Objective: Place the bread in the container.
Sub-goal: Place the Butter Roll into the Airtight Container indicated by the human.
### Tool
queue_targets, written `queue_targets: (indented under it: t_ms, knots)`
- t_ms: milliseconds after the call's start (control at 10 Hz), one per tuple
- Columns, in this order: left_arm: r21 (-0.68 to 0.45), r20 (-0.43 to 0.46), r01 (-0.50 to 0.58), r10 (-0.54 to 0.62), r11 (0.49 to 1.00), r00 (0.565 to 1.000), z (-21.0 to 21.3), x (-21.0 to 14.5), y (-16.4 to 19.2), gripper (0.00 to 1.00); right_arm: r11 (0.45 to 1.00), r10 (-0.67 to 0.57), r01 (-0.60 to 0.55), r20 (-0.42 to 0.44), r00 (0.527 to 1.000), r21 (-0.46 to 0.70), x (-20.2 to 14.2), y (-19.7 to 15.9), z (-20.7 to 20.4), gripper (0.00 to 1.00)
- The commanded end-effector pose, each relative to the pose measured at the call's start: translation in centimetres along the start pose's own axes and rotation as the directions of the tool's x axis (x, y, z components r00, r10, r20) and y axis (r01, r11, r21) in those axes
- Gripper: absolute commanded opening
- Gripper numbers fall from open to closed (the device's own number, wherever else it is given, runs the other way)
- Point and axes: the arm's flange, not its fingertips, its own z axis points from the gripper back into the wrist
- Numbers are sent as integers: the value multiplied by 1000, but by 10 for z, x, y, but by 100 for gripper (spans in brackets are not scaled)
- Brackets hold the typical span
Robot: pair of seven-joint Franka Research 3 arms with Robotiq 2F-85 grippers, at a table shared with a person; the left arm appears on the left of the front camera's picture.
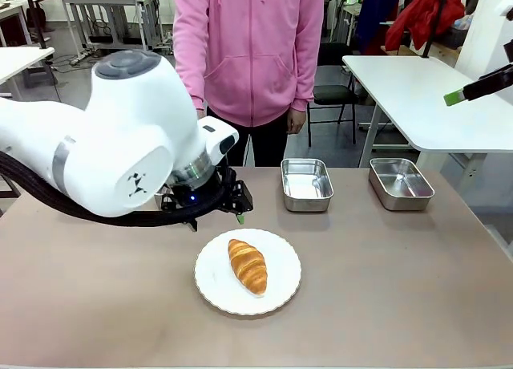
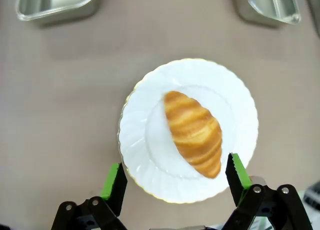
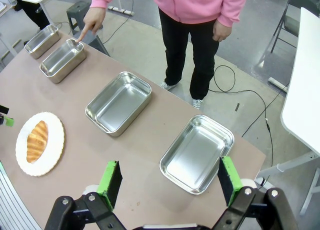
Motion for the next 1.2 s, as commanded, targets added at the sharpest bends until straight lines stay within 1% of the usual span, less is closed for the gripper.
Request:
queue_targets:
  t_ms: [0,100,200,300,400,500,800,1100]
  knots:
    - [42,25,-161,160,986,987,-19,-2,-21,100,1000,-2,2,15,1000,10,1,0,0,100]
    - [35,12,-204,204,978,979,-28,-5,-23,100,1000,-2,2,15,1000,10,1,0,0,100]
    - [-18,-28,-226,226,974,974,-36,-7,-23,100,1000,-2,2,15,1000,10,1,0,0,100]
    - [-31,-33,-255,254,966,967,-40,-7,-22,100,1000,-2,2,15,1000,10,1,0,0,100]
    - [-38,-36,-260,259,965,965,-45,-7,-25,100,1000,-2,2,15,1000,10,1,0,0,100]
    - [-24,-46,-265,264,964,963,-52,-5,-26,100,1000,-2,2,15,1000,10,1,0,0,100]
    - [-10,-125,-281,278,960,953,-74,3,-30,100,1000,-2,2,15,1000,10,1,0,0,100]
    - [14,-178,-272,270,962,946,-91,3,-31,100,1000,-2,2,15,1000,10,1,0,0,100]
